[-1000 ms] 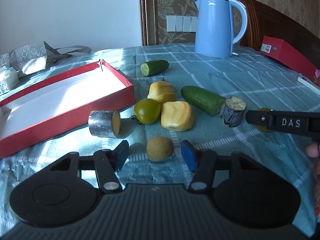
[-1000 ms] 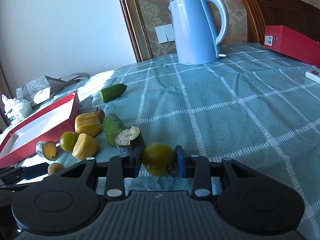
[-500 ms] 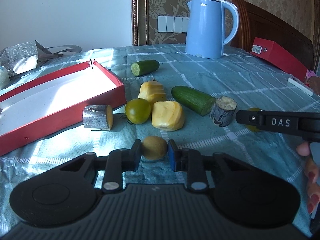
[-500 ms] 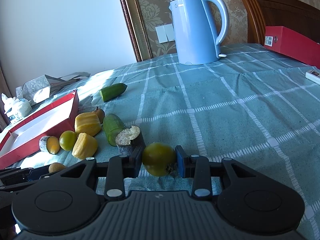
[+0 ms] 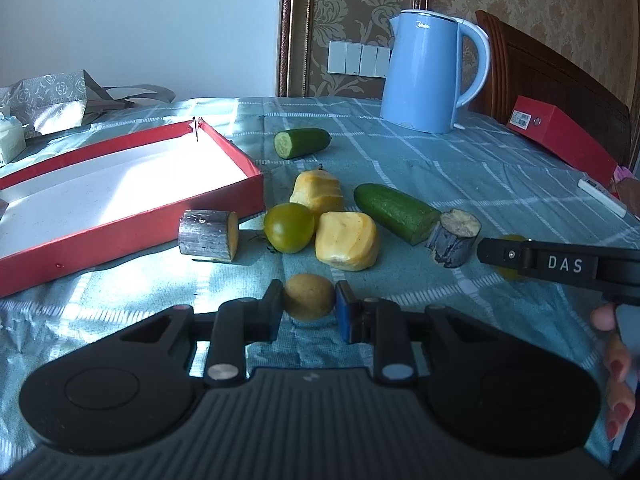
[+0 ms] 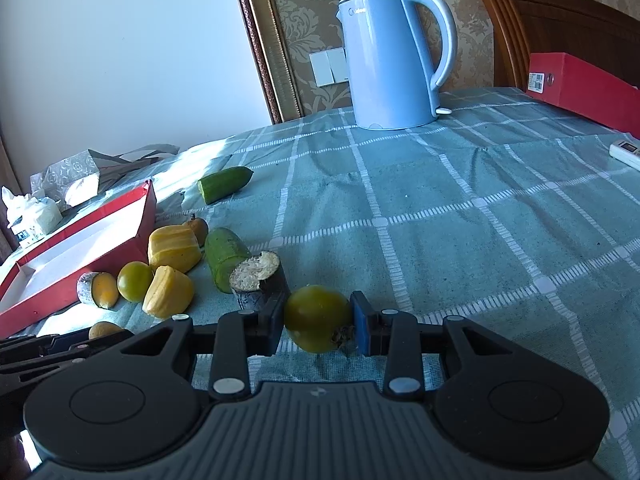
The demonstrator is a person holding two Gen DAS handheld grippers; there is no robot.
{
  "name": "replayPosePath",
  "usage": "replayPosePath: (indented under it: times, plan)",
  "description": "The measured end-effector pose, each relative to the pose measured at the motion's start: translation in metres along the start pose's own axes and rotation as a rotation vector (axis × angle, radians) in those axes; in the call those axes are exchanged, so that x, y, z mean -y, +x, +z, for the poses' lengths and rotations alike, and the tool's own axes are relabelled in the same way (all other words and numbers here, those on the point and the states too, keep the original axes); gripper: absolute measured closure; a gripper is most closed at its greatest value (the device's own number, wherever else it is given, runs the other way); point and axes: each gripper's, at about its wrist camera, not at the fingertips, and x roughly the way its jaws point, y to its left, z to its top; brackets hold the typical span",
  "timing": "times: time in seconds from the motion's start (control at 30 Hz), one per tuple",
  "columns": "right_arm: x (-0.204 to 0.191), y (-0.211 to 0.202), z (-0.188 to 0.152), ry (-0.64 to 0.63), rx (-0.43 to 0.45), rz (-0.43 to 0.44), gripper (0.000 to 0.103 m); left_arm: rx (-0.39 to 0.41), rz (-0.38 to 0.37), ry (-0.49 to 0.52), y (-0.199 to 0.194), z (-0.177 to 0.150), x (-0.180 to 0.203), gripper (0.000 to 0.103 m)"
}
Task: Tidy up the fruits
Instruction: 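Carry the kiwi into the red tray and open the left gripper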
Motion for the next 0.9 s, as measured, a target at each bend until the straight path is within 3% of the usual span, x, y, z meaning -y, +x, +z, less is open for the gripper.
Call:
replayPosePath:
  times: [0.33, 0.5, 0.9]
  plan:
    - [0.006, -0.004, 0.0, 0.033, 0.026, -0.012, 0.069, 0.132, 0.008, 0.002, -0.02, 0.0, -0.002, 0.078]
    - [0.007, -0.004, 0.0, 0.042, 0.032, -0.017, 0.069, 0.144, 0.005, -0.016, -0.023, 0.002, -0.01, 0.078]
    - [0.007, -0.003, 0.0, 0.043, 0.028, -0.02, 0.069, 0.205, 0.106, -0.068, -0.029, 0.02, -0.062, 0.078]
